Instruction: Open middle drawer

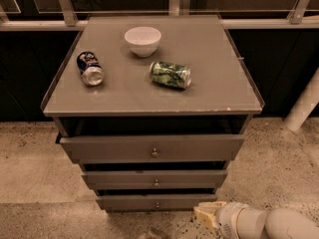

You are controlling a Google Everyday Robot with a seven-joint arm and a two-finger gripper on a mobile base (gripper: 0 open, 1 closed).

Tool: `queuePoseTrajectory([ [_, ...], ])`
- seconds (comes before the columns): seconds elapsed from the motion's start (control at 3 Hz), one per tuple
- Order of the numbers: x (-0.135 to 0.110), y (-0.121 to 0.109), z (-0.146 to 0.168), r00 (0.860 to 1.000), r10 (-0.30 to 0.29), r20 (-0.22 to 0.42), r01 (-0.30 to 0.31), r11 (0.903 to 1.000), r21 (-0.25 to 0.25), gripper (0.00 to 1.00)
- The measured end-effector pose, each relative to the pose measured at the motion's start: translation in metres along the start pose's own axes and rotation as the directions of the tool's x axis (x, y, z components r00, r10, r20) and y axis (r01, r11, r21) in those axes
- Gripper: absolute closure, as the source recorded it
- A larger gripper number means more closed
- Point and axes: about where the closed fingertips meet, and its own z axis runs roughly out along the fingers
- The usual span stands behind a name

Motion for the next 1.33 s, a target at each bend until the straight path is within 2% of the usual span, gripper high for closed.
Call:
queuePoseTrajectory([
  [0.33, 0.000, 0.000, 0.000, 1.000, 0.000, 0.000, 0.000, 1.0000, 0.000, 0.88],
  [0.67, 0.000, 0.000, 0.000, 1.000, 0.000, 0.000, 0.000, 1.0000, 0.000, 1.00],
  [1.0, -0.006, -0.010, 0.010, 0.996, -0.081, 0.028, 0.082, 0.9957, -0.043, 1.00],
  [1.33, -0.011, -0.032, 0.033, 0.973, -0.211, 0.092, 0.223, 0.9631, -0.150, 1.00],
])
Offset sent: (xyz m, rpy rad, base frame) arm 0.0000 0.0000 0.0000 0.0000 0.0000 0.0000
